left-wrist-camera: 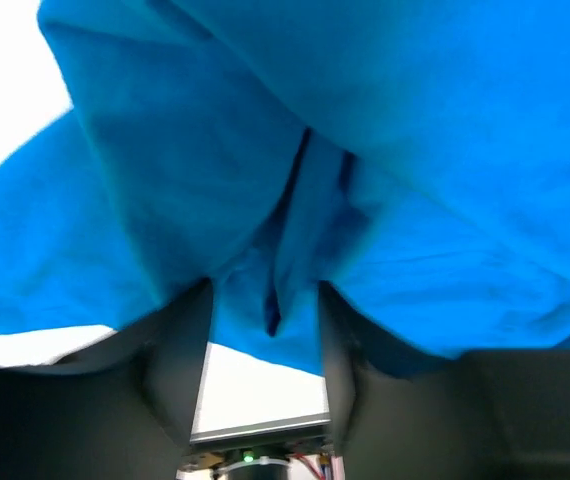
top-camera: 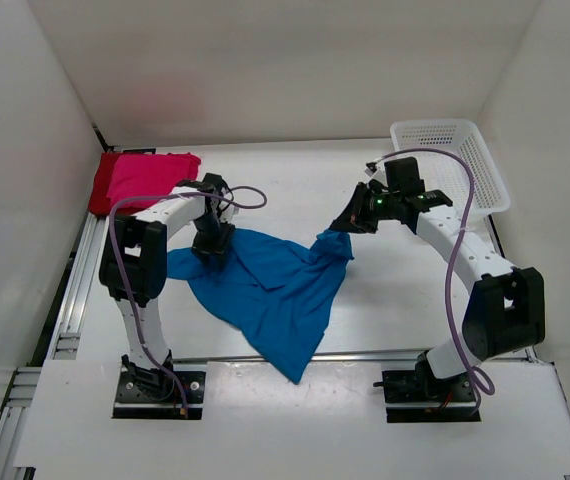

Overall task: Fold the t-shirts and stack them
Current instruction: Flatten out the tshirt

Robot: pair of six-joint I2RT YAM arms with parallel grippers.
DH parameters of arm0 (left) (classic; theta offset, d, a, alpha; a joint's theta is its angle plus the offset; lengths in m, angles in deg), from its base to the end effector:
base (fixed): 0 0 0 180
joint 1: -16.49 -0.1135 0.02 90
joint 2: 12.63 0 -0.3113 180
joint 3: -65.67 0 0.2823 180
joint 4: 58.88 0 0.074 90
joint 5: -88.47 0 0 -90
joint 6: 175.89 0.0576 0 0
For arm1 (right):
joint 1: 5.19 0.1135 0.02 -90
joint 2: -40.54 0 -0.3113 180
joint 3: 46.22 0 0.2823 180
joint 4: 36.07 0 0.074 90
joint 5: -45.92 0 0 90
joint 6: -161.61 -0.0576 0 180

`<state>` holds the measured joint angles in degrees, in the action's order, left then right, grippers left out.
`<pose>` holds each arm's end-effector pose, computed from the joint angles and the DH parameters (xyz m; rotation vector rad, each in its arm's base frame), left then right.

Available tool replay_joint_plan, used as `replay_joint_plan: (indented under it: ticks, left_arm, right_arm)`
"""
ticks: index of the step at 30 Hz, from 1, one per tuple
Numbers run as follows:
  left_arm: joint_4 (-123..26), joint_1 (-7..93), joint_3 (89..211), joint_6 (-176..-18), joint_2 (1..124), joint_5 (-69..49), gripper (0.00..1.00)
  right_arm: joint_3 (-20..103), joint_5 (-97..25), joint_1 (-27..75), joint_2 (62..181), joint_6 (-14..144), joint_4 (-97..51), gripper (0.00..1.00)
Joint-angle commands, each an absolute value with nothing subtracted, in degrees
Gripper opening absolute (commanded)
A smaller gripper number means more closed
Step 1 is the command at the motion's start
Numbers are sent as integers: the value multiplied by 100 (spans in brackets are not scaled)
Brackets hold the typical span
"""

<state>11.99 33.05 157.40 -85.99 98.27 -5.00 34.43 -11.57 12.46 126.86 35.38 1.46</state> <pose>0.3801 -0.1167 0.1801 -0.4481 -3.0985 0.0937 0.3435 0.1418 0.3124 0.0898 2.4499 1.1091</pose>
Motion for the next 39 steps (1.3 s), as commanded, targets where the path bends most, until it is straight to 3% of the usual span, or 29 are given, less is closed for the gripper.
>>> replay_joint_plan:
  ticks: [1,3,5,9,14,17,18,21,25,28,33,36,39]
  left_arm:
    - [1183,3293,15871,-8589,9706,-803,50]
    - [1183,3354,15801,-8589,9645,-883,37]
    - [1236,3354,15730,-8589,9645,-944,31]
    - [1350,3407,15678,-8589,9697,-997,31]
    - [1543,3407,15678,-8589,9820,-927,49]
    - [1544,3407,15678,-8589,9881,-786,49]
    - [1544,3407,15730,-8589,9882,-786,46]
    - [1386,3407,15862,-8589,9996,-786,11]
    - [1394,3354,16370,-8589,10224,-1102,10]
    - [1534,3092,17598,-8589,10225,-1094,10]
    - [1158,2573,20611,-8589,9893,-901,10]
    - [403,2502,20907,-8589,9226,-541,10]
    - [401,2449,21127,-8589,8969,-487,10]
  right_arm:
    - [3390,-1244,1239,12438,3680,230,1]
    - [3390,-1244,1239,12438,3733,230,1]
    - [3390,-1297,1239,12438,3733,230,1]
    - [3390,-1297,1239,12438,3733,230,1]
    - [3443,-1297,1134,12386,3786,283,1]
    - [3390,-1297,1133,12386,3786,283,1]
    - [3390,-1297,1133,12386,3786,283,1]
    - [3338,-1297,1133,12386,3838,283,1]
    - [3433,-1297,959,12648,3961,283,1]
    - [4310,-712,381,13331,3961,606,1]
    - [7476,-321,-272,14028,3646,802,1]
    - [8659,-269,-387,14091,3645,802,1]
    - [8577,-321,-387,13732,3803,802,1]
